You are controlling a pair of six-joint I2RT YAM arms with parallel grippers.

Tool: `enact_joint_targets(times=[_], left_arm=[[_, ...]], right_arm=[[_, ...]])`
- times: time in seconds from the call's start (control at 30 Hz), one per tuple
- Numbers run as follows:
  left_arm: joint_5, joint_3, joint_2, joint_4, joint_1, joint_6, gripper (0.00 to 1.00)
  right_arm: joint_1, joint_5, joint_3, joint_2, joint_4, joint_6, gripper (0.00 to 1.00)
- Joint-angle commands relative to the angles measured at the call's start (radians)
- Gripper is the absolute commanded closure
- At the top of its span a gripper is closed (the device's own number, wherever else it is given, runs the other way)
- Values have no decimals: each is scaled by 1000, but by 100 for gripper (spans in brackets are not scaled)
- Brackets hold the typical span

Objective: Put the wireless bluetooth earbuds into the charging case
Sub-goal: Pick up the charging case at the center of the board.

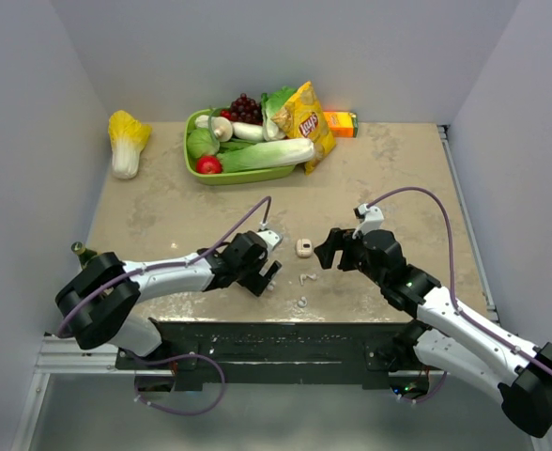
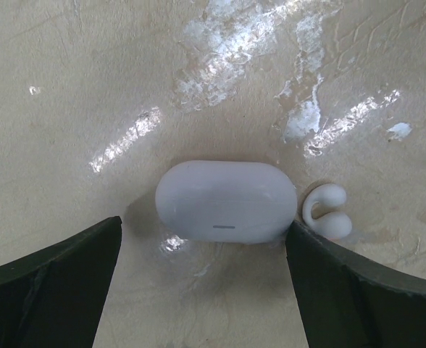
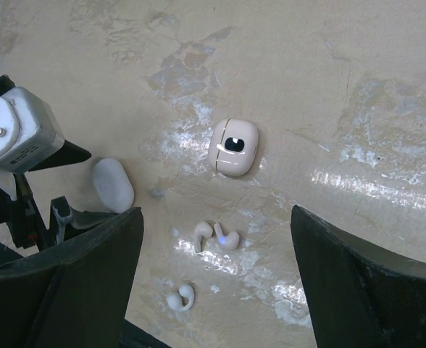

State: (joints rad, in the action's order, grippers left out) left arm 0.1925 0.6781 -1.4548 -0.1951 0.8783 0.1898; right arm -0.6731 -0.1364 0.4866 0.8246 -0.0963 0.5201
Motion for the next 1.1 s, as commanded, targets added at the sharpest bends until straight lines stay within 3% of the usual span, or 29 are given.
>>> enact_joint_targets(times=[0.0,0.53,1.07], left_arm=[[21,43,-10,11,5,-33,2],[-41,81,-72,-1,-4,-17,4],[45,75,-93,-12,8,256,0]], right_arm=[[0,18,-5,-5,38,-9,15],[0,20,-2,1,36,-9,15],[0,23,-11,-4,38,-5,15]])
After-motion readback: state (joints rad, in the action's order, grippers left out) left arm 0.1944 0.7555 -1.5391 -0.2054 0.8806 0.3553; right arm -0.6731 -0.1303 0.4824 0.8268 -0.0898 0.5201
